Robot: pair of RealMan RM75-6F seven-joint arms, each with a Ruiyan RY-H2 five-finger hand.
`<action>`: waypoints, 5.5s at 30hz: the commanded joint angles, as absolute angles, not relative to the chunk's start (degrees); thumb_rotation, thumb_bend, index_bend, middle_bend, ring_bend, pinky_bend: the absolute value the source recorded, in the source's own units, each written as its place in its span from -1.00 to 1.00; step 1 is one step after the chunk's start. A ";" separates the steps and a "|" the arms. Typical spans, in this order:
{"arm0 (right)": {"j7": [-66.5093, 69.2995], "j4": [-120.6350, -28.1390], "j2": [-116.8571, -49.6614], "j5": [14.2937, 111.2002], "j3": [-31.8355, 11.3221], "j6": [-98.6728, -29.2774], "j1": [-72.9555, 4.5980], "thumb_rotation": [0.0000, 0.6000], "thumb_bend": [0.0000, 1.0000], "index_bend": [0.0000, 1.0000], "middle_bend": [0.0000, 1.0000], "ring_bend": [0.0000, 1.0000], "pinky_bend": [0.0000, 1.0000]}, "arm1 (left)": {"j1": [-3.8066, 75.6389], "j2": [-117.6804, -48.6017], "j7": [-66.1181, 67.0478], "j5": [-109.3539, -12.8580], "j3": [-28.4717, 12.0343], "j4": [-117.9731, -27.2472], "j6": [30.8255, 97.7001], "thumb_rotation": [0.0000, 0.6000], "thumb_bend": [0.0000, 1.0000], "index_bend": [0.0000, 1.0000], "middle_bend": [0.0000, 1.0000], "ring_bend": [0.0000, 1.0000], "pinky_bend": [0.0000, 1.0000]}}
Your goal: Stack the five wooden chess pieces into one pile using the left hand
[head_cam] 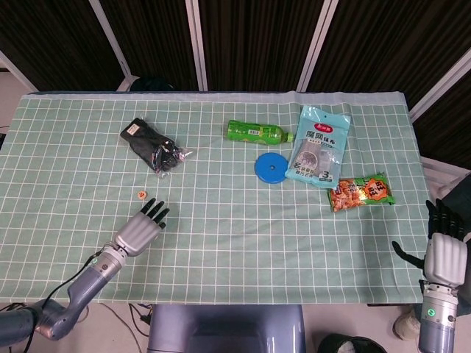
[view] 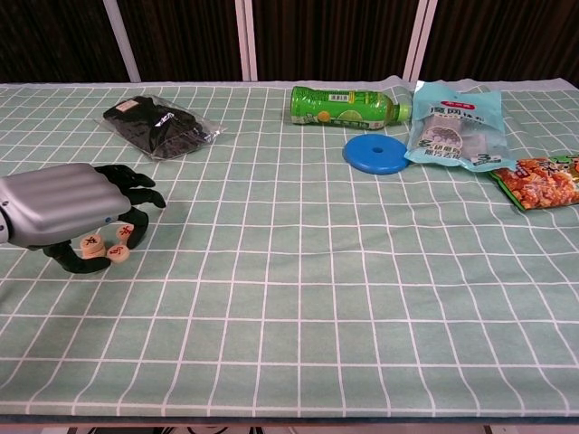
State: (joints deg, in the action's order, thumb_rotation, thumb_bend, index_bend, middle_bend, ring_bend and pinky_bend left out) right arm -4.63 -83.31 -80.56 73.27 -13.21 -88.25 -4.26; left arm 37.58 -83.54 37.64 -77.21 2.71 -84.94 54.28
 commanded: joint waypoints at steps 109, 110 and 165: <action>-5.46 -84.08 -80.88 72.02 -13.84 -88.55 -4.07 1.00 -0.51 -0.87 -1.00 -0.96 -1.00 | 35.43 -78.80 37.43 -77.78 2.50 -87.43 56.17 1.00 -0.32 -0.12 -0.77 -1.00 -0.83; -5.46 -84.10 -80.87 72.01 -13.86 -88.57 -4.06 1.00 -0.51 -0.87 -1.00 -0.96 -1.00 | 35.44 -78.82 37.44 -77.80 2.50 -87.39 56.16 1.00 -0.32 -0.13 -0.77 -1.00 -0.83; -4.95 -83.90 -80.36 71.53 -14.47 -88.23 -4.24 1.00 -0.51 -0.87 -1.00 -0.96 -1.00 | 35.19 -83.27 54.74 -63.85 -1.97 -95.99 62.42 1.00 -0.51 -0.22 -0.81 -1.00 -0.87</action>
State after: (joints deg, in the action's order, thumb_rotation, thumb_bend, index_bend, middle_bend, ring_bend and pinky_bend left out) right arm -4.97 -83.90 -80.37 71.53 -14.47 -88.24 -4.24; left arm 35.58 -82.02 52.03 -66.32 -1.56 -94.94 60.81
